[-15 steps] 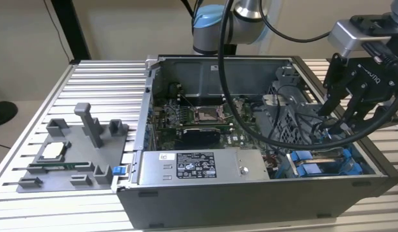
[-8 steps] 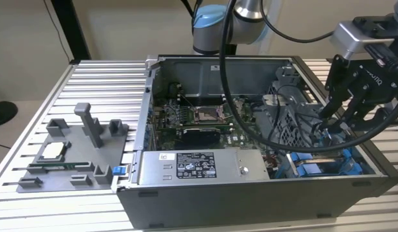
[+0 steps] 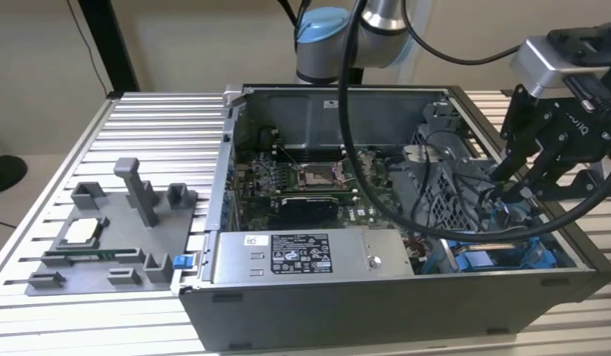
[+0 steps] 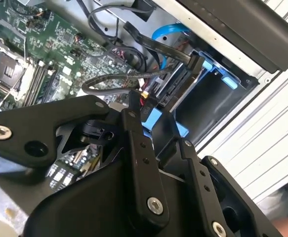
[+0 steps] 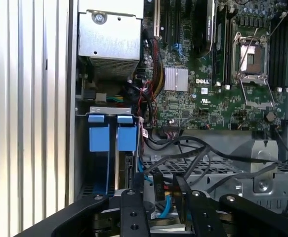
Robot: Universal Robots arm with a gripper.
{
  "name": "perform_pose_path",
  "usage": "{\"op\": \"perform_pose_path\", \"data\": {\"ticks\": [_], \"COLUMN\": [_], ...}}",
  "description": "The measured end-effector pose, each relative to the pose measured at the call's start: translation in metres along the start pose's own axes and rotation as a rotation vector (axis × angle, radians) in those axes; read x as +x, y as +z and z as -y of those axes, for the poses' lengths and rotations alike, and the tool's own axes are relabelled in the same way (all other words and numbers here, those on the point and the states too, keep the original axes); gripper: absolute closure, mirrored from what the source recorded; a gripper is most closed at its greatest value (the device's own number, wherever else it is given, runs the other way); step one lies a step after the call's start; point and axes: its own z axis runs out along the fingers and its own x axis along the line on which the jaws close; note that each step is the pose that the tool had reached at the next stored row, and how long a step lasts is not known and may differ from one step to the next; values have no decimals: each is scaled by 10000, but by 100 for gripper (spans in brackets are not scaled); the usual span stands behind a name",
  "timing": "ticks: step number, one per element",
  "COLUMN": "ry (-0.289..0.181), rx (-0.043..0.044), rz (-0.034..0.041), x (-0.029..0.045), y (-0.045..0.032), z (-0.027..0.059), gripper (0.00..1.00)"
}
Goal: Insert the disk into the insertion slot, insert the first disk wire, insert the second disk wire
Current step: 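Insert the first disk wire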
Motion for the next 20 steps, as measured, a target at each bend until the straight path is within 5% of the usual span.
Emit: {"op": "perform_pose_path", "data": {"ticks": [4, 12, 16, 20], "ry": [-4, -6, -12, -13], "rx": [0, 0, 1, 1], "rz": [100, 140, 295, 307], "x": [36, 51, 60, 87], "y": [-5, 17, 23, 20], "z": [2, 2, 3, 3], "gripper": [0, 0, 0, 0]}}
